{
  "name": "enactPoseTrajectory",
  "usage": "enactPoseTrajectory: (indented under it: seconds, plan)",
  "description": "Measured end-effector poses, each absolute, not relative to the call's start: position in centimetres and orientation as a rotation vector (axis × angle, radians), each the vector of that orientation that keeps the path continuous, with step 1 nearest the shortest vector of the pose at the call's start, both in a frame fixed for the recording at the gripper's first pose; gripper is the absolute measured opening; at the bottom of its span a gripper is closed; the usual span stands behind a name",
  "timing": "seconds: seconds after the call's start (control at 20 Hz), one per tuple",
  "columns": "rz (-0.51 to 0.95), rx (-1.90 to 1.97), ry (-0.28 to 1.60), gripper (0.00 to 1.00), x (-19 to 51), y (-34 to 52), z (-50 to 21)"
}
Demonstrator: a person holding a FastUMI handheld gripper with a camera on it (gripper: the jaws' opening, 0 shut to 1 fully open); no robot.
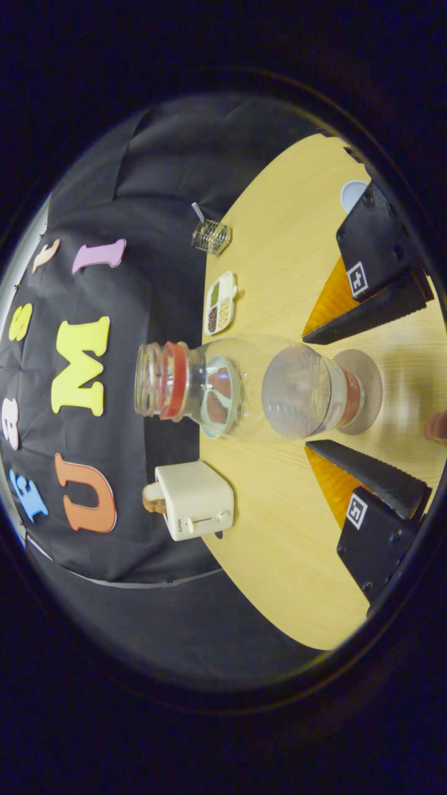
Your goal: Take the bottle from table, then pour the juice into the cup, finally place the bottle on the coaster
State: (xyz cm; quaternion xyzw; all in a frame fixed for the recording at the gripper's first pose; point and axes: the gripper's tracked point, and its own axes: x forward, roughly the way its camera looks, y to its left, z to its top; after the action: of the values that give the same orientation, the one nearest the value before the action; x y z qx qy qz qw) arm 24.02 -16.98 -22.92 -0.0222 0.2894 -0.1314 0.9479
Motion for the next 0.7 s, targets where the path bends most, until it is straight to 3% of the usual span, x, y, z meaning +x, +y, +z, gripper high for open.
enactPoseTrajectory:
  seconds: [0.3, 0.7]
  plan:
    - [-0.250, -0.096, 0.530, 0.99, 20.8, -15.5, -18.9]
    - [-0.204, -0.125, 0.290, 1.00, 12.4, -12.0, -8.0]
